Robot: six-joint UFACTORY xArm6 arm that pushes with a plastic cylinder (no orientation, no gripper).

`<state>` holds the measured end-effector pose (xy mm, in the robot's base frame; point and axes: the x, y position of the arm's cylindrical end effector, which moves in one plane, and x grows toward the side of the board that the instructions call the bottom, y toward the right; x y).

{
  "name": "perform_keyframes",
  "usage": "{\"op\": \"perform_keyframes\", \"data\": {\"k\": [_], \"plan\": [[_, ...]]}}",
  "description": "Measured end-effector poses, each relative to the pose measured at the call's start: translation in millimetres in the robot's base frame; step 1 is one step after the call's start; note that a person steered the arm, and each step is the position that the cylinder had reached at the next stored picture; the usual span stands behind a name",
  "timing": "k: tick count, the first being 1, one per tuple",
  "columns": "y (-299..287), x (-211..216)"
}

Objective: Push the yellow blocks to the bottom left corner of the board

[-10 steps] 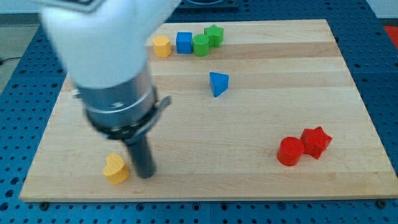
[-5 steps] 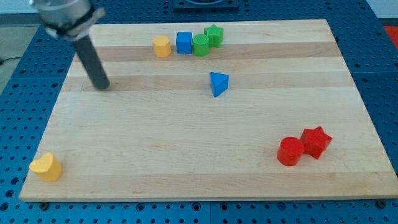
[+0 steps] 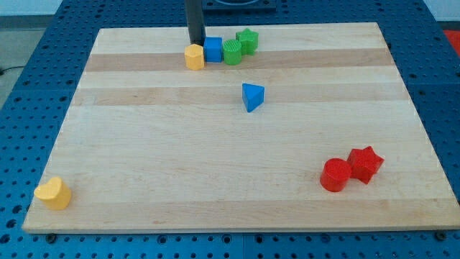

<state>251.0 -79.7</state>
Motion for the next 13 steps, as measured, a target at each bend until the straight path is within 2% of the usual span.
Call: {"op": "perform_keyframes", "data": {"k": [2, 3, 4, 5, 6, 8, 9, 10, 11, 12, 13], "plan": [[-63.1, 98.8], [-87.3, 108.3], [-88.9, 79.2], [-39.0, 61.6], [-0.6, 97.0], [-43.3, 194.3], [-73.6, 217.9], [-84.6, 212.4], [-136.4, 238.4], [-144.7, 249.4], [-128.4, 253.3]]}}
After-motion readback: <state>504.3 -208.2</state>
